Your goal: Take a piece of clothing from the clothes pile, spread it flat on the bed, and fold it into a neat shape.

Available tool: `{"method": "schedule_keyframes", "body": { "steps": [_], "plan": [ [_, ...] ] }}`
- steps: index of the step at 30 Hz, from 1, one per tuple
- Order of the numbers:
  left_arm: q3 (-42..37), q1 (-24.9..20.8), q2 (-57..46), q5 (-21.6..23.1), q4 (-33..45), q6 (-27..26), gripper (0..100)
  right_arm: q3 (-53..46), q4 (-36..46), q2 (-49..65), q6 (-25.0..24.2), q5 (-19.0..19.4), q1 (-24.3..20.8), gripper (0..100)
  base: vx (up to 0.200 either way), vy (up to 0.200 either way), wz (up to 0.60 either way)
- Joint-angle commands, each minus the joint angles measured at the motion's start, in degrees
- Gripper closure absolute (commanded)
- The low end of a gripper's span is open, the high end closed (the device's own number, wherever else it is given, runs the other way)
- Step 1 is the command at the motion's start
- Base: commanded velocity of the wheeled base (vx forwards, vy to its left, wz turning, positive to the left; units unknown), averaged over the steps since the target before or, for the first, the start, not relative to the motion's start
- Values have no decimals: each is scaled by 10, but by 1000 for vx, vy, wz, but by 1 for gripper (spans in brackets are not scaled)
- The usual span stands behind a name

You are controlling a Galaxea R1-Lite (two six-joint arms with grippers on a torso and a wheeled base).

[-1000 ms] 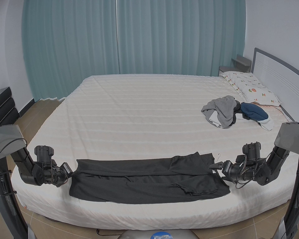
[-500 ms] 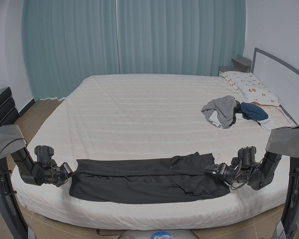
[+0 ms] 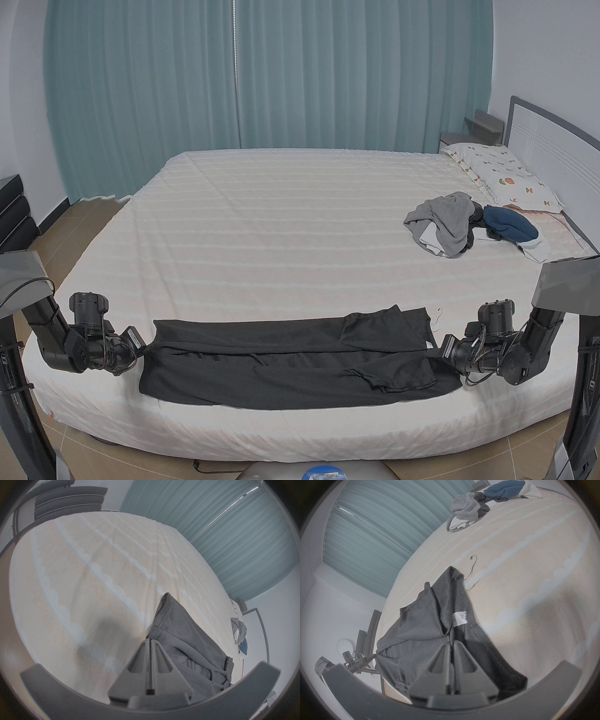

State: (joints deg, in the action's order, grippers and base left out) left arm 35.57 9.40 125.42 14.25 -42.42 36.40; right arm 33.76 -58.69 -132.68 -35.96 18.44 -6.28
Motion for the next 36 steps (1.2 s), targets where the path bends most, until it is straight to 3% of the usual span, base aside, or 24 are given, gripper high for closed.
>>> {"method": "schedule_keyframes", "body": {
  "steps": [1, 36],
  "plan": [
    [0, -1, 1, 0, 0, 0, 100, -1, -1, 5, 0, 0, 6, 100, 0, 0, 0],
    [-39, -6, -90, 2, 0, -10, 100, -82, -58, 135, -18, 7, 29, 100, 0, 0, 0]
  ]
}}
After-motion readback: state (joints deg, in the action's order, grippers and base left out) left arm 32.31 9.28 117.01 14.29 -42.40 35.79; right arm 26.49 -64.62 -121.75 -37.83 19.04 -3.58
